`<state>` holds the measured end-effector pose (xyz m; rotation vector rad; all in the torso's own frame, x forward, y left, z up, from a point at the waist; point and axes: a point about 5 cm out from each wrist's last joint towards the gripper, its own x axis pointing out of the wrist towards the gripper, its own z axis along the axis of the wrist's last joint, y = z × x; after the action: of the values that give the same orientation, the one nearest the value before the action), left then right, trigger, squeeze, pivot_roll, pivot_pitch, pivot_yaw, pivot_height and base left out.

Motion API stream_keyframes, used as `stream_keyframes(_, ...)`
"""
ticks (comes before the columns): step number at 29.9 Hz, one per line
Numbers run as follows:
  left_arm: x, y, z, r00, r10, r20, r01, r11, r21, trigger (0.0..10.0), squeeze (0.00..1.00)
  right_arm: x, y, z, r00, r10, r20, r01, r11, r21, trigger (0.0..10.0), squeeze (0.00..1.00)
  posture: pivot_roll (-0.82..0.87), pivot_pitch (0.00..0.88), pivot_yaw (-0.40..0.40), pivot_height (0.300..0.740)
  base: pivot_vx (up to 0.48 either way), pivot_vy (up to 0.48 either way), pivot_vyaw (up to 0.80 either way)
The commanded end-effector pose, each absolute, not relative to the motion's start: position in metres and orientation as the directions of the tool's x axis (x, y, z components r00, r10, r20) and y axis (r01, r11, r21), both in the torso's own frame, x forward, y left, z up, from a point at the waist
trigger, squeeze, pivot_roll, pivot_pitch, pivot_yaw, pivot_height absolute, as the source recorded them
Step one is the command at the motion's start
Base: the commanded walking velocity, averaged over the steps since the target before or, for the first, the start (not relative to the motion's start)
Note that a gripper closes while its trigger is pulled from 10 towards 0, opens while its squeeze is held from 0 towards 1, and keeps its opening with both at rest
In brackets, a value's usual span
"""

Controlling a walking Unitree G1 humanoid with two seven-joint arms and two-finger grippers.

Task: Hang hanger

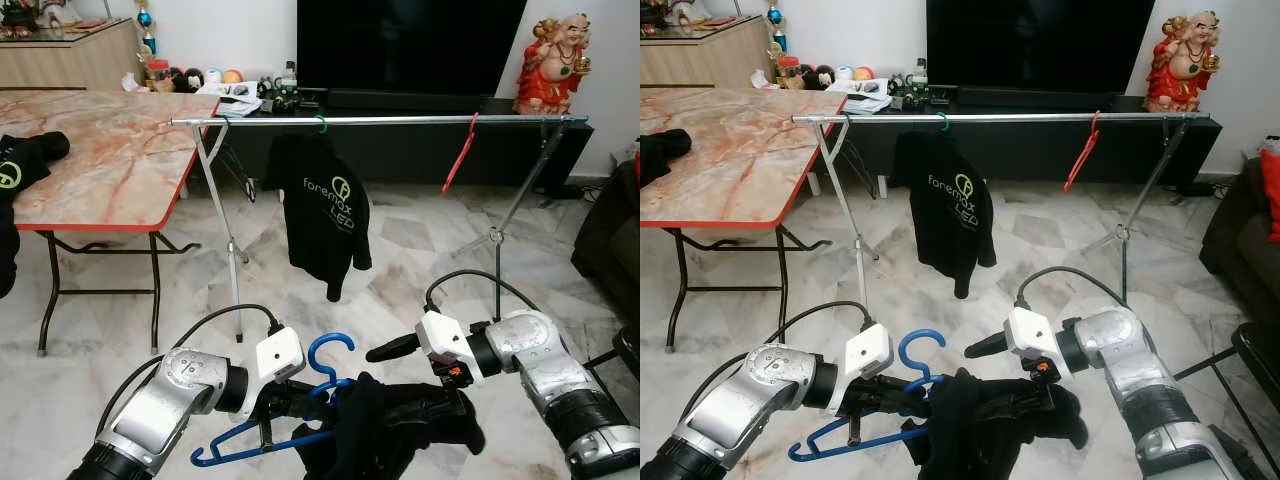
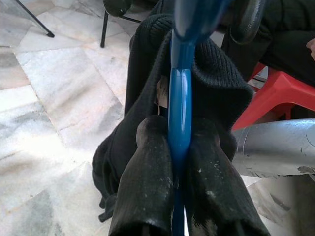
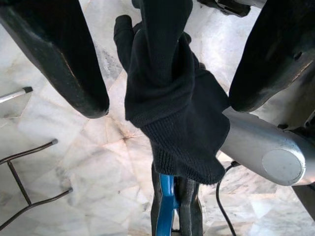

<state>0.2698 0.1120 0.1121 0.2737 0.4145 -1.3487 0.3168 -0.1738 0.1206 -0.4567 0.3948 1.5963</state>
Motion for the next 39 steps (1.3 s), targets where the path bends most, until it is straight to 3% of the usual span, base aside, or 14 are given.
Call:
stream_keyframes(1,0.270,0.104,0.120,0.145,-0.898,-0.415,0.985,0.172,-0.029,10.0,0.00,0.318,-0.173,0.121,-0.071,0.847,-0.527,-0.995,-0.094,-0.017,10.0,0.00,0.09,0.000,-0.017,0.740,0.000,0.000,0.00)
stream_keyframes(4,0.269,0.100,0.122,0.136,-0.903,-0.408,0.986,0.162,-0.028,10.0,0.00,0.314,-0.169,0.116,-0.114,0.845,-0.523,-0.992,-0.125,0.015,10.0,0.00,0.10,0.000,-0.018,0.740,0.000,0.000,0.00)
stream_keyframes(19,0.269,0.093,0.135,0.116,-0.907,-0.406,0.992,0.126,0.003,10.0,0.00,0.310,-0.158,0.100,-0.153,0.836,-0.528,-0.988,-0.148,0.053,10.0,0.00,0.12,0.000,-0.027,0.740,0.000,0.000,0.00)
stream_keyframes(20,0.269,0.091,0.136,0.115,-0.908,-0.402,0.992,0.123,0.006,10.0,0.00,0.310,-0.157,0.099,-0.159,0.834,-0.529,-0.987,-0.150,0.060,4.1,0.00,0.12,0.000,-0.027,0.740,0.000,0.000,0.00)
stream_keyframes(21,0.269,0.091,0.136,0.115,-0.908,-0.402,0.992,0.123,0.006,10.0,0.00,0.310,-0.157,0.099,-0.159,0.834,-0.529,-0.987,-0.150,0.060,4.1,0.00,0.12,0.000,-0.027,0.740,0.000,0.000,0.00)
stream_keyframes(22,0.269,0.090,0.137,0.118,-0.910,-0.398,0.992,0.126,0.007,10.0,0.00,0.309,-0.156,0.098,-0.164,0.834,-0.528,-0.986,-0.154,0.063,0.9,0.00,0.12,0.000,-0.027,0.740,0.000,0.000,0.00)
stream_keyframes(23,0.270,0.089,0.138,0.124,-0.911,-0.393,0.991,0.131,0.008,10.0,0.00,0.309,-0.155,0.098,-0.168,0.834,-0.526,-0.985,-0.157,0.066,0.0,0.00,0.13,0.000,-0.028,0.740,0.000,0.000,0.00)
stream_keyframes(39,0.270,0.083,0.141,0.109,-0.917,-0.384,0.994,0.112,0.015,10.0,0.00,0.306,-0.153,0.091,-0.185,0.813,-0.552,-0.982,-0.169,0.080,0.0,0.00,0.13,0.000,-0.034,0.740,0.000,0.000,0.00)
